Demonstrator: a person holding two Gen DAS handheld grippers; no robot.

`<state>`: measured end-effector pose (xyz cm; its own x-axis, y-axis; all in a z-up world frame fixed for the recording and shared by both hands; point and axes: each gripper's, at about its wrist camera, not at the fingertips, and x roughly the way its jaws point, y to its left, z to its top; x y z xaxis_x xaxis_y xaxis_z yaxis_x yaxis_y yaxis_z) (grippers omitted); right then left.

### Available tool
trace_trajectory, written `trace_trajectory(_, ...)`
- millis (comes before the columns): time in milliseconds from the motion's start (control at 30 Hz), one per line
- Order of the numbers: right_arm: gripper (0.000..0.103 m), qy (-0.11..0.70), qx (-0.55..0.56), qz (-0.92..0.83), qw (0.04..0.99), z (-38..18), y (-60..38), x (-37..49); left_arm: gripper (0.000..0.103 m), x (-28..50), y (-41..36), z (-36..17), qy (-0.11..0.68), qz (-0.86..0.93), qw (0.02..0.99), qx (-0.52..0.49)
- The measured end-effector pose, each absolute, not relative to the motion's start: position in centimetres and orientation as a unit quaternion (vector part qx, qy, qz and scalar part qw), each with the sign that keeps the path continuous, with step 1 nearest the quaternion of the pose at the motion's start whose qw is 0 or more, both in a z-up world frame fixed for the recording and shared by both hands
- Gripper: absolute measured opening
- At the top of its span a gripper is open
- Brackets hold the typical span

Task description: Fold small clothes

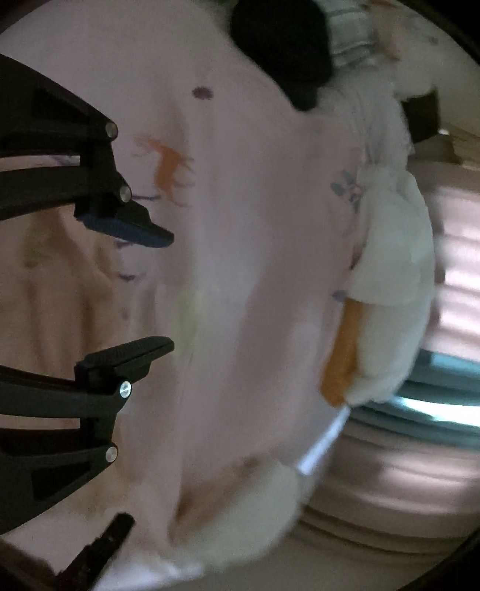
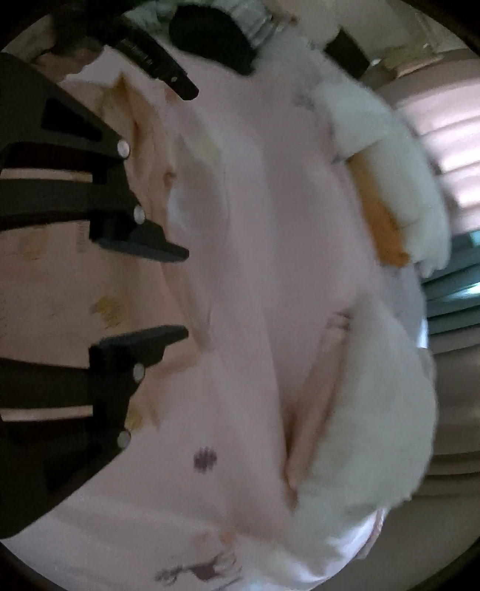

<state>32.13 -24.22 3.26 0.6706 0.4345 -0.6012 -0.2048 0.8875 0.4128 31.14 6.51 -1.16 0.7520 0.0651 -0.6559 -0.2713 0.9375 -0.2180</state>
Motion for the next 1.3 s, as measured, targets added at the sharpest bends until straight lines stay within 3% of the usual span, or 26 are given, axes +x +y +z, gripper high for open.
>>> trace_trajectory(67,0.062,0.366,0.164,0.201,0.894,3.8,-27.1,28.6,0.058,27.4,7.3,-0.2,0.354,0.085,0.918,-0.154)
trace_trajectory(100,0.073,0.363,0.167,0.202,0.894,3.7,-28.0,27.1,0.063,25.7,7.8,0.0,0.364,0.083,0.914,-0.161)
trace_trajectory(133,0.076,0.358,0.170,0.204,0.895,3.6,-29.1,25.1,0.063,23.8,8.2,-0.1,0.369,0.069,0.911,-0.171)
trace_trajectory(267,0.074,0.384,0.113,0.219,0.890,3.5,-29.4,18.8,0.063,21.3,5.3,-1.8,0.466,-0.014,0.876,-0.122)
trace_trajectory(333,0.075,0.383,0.108,0.193,0.897,3.4,-29.1,16.3,0.063,21.6,3.9,-2.9,0.477,-0.019,0.871,-0.115)
trace_trajectory(433,0.075,0.390,0.128,0.235,0.881,2.6,-28.4,14.9,0.063,24.2,3.1,-4.2,0.481,-0.008,0.867,-0.131)
trace_trajectory(567,0.074,0.393,0.076,0.218,0.890,1.6,-26.3,16.6,0.063,27.9,3.2,-6.5,0.492,0.003,0.858,-0.149)
trace_trajectory(767,0.073,0.408,0.101,0.223,0.879,-1.7,-25.1,21.2,0.063,36.6,2.6,-6.7,0.449,0.142,0.881,-0.046)
trace_trajectory(800,0.072,0.419,0.102,0.224,0.874,-2.3,-25.0,21.5,0.063,37.8,3.8,-6.0,0.453,0.178,0.870,-0.074)
trace_trajectory(833,0.071,0.434,0.106,0.220,0.867,-3.1,-25.4,21.6,0.063,38.0,6.2,-4.8,0.450,0.183,0.858,-0.164)
trace_trajectory(933,0.071,0.443,0.133,0.226,0.857,-4.0,-27.5,20.2,0.063,33.6,10.1,-2.8,0.392,0.080,0.848,-0.348)
trace_trajectory(1100,0.074,0.443,0.214,0.215,0.844,-3.8,-31.6,16.6,0.065,24.3,10.7,-1.6,0.448,0.106,0.852,-0.250)
trace_trajectory(1300,0.074,0.440,0.315,0.230,0.809,-4.0,-32.9,11.0,0.070,13.8,12.0,-4.7,0.480,0.096,0.818,-0.301)
